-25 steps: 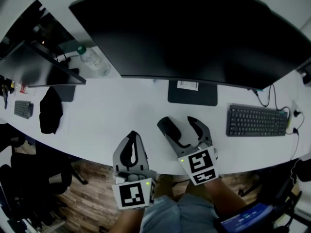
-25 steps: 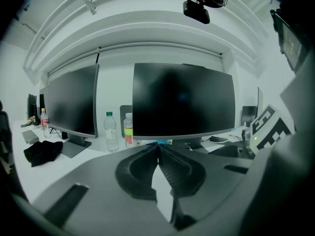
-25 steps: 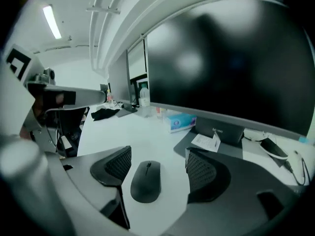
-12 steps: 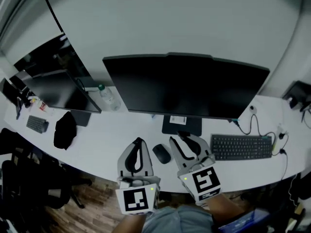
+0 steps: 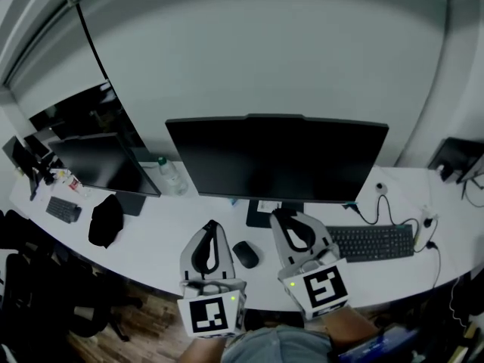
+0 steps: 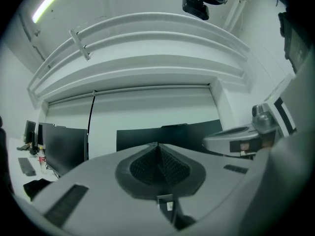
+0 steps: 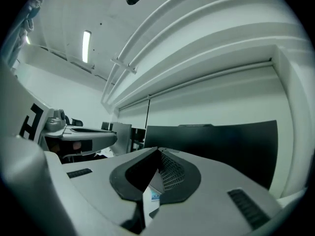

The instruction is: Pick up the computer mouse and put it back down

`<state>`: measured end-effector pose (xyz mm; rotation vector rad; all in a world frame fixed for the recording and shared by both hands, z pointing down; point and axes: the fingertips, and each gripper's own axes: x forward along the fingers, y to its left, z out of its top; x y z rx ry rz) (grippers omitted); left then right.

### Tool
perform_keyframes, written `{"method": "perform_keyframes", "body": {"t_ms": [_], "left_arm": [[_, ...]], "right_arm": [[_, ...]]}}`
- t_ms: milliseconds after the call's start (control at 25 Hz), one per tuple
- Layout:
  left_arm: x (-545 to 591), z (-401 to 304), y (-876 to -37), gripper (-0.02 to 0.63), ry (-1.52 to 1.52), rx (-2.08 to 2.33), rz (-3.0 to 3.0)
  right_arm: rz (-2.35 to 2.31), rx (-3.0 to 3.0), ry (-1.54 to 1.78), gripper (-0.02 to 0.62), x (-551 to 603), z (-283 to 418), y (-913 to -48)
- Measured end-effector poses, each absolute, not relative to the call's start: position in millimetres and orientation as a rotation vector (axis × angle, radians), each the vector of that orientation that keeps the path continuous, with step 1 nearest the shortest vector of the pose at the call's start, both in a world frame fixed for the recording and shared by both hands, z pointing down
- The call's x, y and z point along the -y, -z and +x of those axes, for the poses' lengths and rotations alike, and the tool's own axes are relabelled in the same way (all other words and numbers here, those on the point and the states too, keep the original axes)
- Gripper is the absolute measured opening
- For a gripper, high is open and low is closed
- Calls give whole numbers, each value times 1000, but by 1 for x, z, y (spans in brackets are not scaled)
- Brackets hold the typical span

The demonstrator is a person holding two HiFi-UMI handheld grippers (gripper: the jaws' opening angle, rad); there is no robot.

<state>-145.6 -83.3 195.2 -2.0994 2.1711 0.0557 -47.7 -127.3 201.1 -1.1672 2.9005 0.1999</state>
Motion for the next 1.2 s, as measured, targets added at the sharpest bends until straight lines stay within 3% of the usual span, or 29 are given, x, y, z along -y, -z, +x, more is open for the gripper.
{"method": "perform_keyframes", "body": {"t_ms": [1200], "left_arm": [[86, -147, -205, 8, -44, -2184, -2117]], "right_arm": [[-1147, -2935, -174, 14, 130, -56, -216]]}}
